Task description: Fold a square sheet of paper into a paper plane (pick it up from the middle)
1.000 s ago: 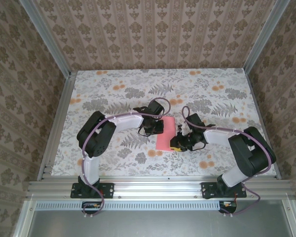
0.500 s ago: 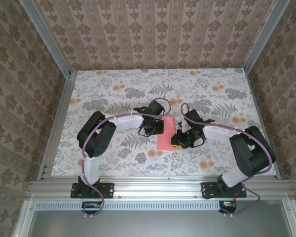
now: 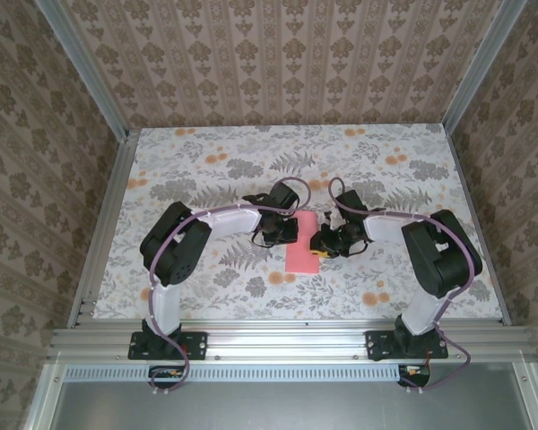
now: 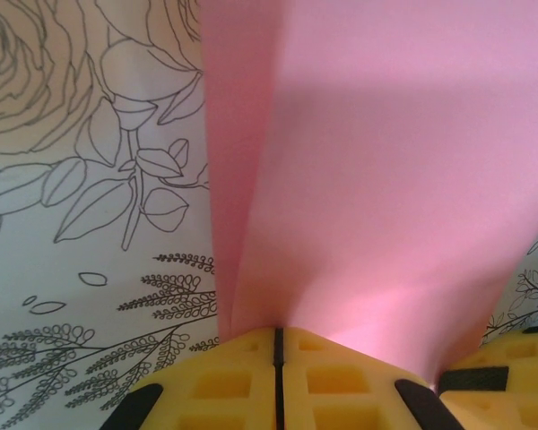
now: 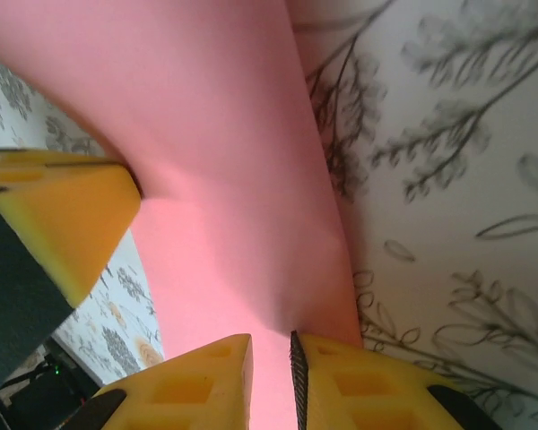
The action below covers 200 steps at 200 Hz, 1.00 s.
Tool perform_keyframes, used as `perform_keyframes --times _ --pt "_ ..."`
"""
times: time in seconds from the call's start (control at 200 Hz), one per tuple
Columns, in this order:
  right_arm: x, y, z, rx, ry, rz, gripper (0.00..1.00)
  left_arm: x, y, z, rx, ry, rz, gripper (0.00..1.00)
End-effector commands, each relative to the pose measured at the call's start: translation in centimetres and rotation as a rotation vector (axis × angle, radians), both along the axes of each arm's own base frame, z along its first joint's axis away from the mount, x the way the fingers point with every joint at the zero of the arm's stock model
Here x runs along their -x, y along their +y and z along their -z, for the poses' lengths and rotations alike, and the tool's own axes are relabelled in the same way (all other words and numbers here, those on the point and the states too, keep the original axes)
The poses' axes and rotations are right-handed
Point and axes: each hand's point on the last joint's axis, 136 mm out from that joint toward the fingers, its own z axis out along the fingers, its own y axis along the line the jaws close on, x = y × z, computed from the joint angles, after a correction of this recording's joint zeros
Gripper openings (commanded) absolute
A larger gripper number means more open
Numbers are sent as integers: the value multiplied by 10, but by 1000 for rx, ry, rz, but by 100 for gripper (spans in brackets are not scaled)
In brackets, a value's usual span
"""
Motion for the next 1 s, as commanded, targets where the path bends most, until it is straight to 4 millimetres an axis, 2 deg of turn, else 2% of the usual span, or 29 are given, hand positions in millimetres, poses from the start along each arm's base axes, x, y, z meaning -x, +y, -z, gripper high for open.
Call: perform_keyframes --times 0.0,0.13,0.24,0.405,0.58,0.65,0.71,0.91,0.995 --pt "2 -2 0 -1 7 7 23 19 18 31 -118 74 26 9" --pt "-15 6 -36 -67 -74 5 23 19 19 30 -123 72 26 9" --pt "-30 5 -44 -91 -107 15 23 19 19 30 -124 73 25 9" --pt "-41 2 -24 -110 -74 27 23 19 19 28 -127 69 28 9" --pt "-32 -5 10 -77 0 41 22 20 20 28 -133 70 32 9" --pt "-30 -9 13 -54 11 43 23 20 21 29 -138 72 30 9" --pt "-30 -8 5 -58 -4 42 23 20 22 29 -140 71 30 9" --pt "-54 -2 -47 -100 -112 33 23 22 25 31 -151 74 27 9" --pt "-65 -1 -52 -91 -131 24 23 23 24 31 -151 74 28 9"
